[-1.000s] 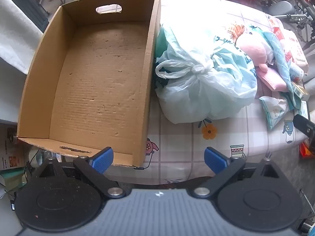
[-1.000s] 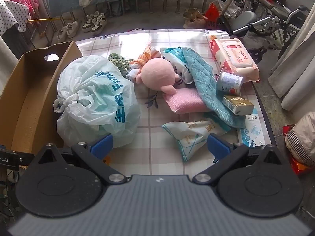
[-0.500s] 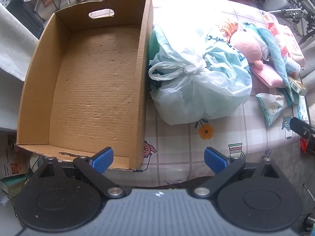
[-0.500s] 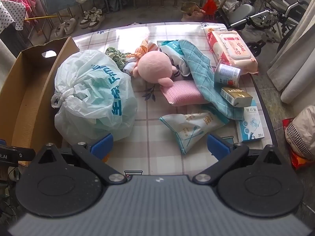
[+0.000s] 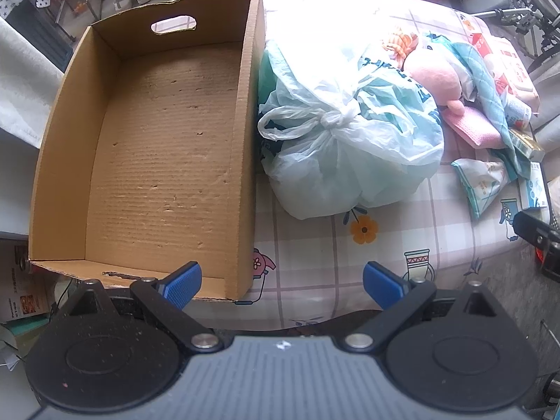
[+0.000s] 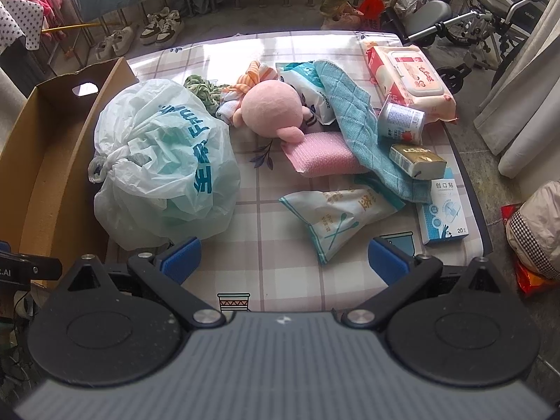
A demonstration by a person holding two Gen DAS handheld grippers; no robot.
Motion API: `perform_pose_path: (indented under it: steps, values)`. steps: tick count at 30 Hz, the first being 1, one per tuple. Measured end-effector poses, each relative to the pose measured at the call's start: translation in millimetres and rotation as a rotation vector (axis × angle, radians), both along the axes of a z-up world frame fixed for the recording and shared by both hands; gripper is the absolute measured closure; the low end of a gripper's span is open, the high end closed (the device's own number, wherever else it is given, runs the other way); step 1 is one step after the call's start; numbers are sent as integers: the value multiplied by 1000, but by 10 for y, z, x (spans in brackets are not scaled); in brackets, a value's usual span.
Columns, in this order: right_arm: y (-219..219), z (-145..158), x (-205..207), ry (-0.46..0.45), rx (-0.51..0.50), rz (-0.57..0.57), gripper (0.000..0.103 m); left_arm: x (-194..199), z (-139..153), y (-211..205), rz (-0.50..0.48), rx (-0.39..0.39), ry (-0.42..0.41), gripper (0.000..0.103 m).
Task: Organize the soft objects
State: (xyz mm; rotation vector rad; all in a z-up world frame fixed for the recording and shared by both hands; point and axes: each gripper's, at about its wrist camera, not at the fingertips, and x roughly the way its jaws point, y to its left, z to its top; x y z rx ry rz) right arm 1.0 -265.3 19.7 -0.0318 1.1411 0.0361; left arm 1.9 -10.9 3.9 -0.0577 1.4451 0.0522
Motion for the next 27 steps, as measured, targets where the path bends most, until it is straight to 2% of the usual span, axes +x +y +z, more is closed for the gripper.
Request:
perform_pose_path:
  steps: [27]
  values:
    - [-6, -15, -6, 1, 1, 5, 1, -12, -43, -31, -29, 5, 17, 4]
